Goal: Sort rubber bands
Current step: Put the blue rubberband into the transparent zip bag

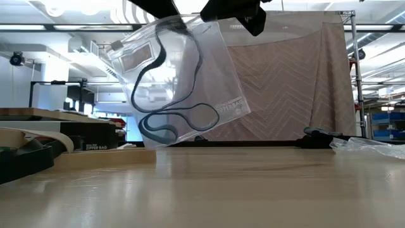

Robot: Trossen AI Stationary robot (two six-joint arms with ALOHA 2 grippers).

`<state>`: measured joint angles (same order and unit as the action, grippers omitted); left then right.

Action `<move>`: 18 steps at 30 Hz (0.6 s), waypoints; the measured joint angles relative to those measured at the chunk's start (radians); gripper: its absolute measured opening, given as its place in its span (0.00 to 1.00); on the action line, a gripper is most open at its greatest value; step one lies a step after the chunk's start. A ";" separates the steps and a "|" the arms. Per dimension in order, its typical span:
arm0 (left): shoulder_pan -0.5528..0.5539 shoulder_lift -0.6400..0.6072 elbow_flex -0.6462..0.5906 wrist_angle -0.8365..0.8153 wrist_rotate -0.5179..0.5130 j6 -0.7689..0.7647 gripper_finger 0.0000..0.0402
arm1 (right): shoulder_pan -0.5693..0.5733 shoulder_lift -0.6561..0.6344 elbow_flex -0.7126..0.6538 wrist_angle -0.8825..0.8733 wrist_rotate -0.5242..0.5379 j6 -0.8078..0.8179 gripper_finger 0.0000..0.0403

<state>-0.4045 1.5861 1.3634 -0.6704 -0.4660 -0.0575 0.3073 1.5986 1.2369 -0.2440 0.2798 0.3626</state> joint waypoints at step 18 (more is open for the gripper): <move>-0.063 -0.140 -0.029 -0.110 -0.052 -0.167 0.28 | 0.000 0.000 0.000 -0.005 0.000 0.001 0.00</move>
<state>-0.4675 1.4462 1.3341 -0.7803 -0.5185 -0.2244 0.3069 1.5982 1.2369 -0.2485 0.2798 0.3634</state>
